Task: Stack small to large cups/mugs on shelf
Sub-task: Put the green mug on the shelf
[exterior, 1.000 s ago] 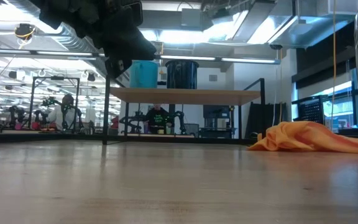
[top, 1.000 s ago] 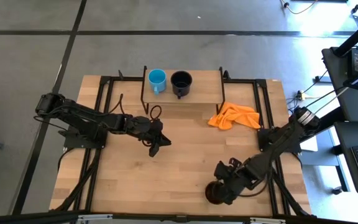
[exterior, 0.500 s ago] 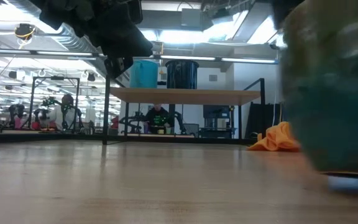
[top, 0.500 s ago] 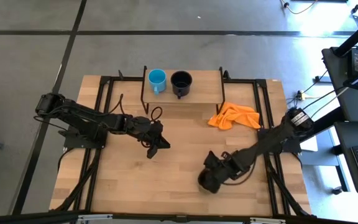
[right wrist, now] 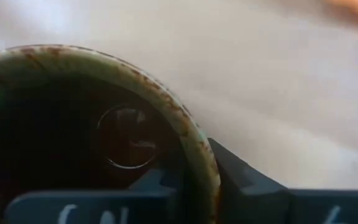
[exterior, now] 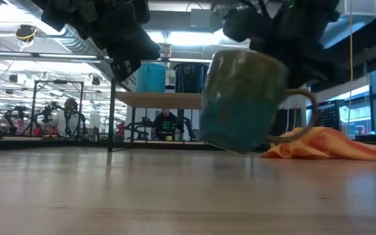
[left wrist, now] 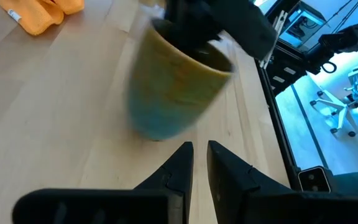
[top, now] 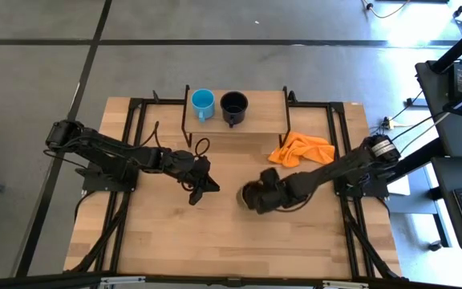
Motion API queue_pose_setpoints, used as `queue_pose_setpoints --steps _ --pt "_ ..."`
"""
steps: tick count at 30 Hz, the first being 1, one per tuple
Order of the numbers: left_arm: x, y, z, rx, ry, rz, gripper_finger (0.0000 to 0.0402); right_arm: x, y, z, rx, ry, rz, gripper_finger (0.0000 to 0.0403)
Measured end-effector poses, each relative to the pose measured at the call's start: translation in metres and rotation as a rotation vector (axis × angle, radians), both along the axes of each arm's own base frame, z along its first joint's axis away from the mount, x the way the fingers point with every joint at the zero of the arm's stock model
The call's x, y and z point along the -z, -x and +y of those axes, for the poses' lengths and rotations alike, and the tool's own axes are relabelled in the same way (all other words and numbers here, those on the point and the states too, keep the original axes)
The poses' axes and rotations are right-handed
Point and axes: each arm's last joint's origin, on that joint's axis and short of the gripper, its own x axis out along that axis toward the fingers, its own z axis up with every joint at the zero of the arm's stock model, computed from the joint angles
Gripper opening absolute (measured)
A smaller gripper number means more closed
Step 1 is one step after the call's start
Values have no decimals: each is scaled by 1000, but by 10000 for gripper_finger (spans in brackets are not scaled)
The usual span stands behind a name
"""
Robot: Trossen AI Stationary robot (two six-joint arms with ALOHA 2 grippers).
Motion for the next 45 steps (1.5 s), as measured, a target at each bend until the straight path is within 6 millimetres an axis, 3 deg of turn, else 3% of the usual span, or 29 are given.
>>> queue_pose_setpoints --steps 4,9,18,30,40,45 --pt "0 0 0 -1 -3 -1 41 -2 -7 -21 134 56 -47 47" --pt "0 0 0 -1 -3 -1 41 -2 -12 -38 177 13 -52 48" --pt "0 1 -7 31 -26 -7 41 -6 -23 -46 75 -37 -97 55" --pt "0 1 -7 30 -28 -7 41 -7 -25 -58 62 -28 -86 154" --pt "1 2 -16 27 -15 4 41 -7 -25 -60 31 -12 -71 158" --pt "11 -1 -24 -15 -23 41 41 -11 -24 -60 -5 -24 -67 158"
